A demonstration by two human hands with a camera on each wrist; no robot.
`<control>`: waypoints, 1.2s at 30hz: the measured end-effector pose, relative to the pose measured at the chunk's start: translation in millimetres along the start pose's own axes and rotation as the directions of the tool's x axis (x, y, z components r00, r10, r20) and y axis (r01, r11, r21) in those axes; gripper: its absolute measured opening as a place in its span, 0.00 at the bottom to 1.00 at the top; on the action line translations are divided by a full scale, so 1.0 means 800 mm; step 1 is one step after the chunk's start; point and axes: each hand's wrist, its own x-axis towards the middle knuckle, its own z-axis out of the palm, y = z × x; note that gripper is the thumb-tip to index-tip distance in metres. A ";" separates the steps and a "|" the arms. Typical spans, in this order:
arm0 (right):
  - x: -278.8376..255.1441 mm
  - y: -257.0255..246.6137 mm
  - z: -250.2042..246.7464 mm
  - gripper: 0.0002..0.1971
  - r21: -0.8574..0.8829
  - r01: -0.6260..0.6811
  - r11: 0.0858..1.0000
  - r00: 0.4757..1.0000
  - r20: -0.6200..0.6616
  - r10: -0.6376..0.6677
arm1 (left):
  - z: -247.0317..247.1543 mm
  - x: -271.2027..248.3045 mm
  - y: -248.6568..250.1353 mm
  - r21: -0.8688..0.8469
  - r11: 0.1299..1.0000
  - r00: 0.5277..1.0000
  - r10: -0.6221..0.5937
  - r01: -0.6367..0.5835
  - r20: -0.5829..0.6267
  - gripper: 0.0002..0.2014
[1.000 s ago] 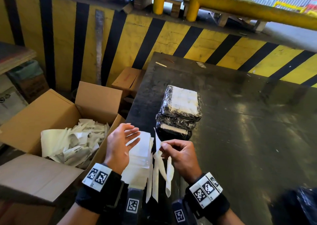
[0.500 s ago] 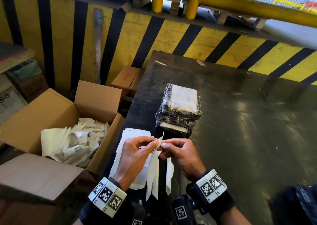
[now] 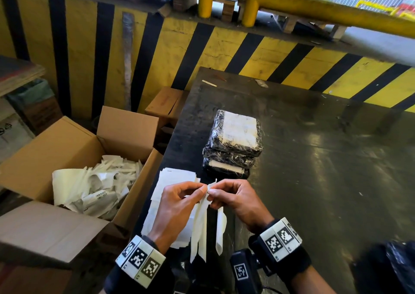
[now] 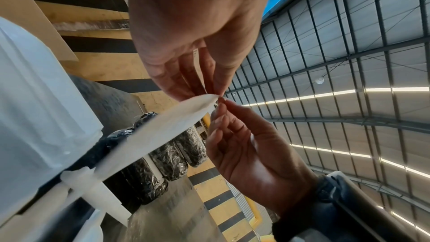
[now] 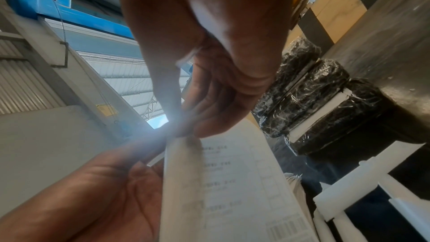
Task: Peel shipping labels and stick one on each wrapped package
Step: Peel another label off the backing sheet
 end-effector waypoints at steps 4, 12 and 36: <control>-0.002 0.000 0.001 0.08 -0.012 0.015 1.000 1.000 -0.019 -0.015 | 0.002 -0.003 0.002 -0.002 1.000 1.000 -0.010 0.010 0.028 0.11; -0.002 -0.005 -0.003 0.05 -0.050 -0.010 0.999 0.998 -0.069 0.006 | 0.007 0.013 -0.007 0.022 0.999 0.999 -0.036 0.036 -0.018 0.08; 0.011 0.095 -0.085 0.12 -0.324 -0.390 0.862 0.911 -0.276 0.308 | -0.039 0.039 0.004 -0.140 0.990 0.897 -0.065 0.004 -0.436 0.07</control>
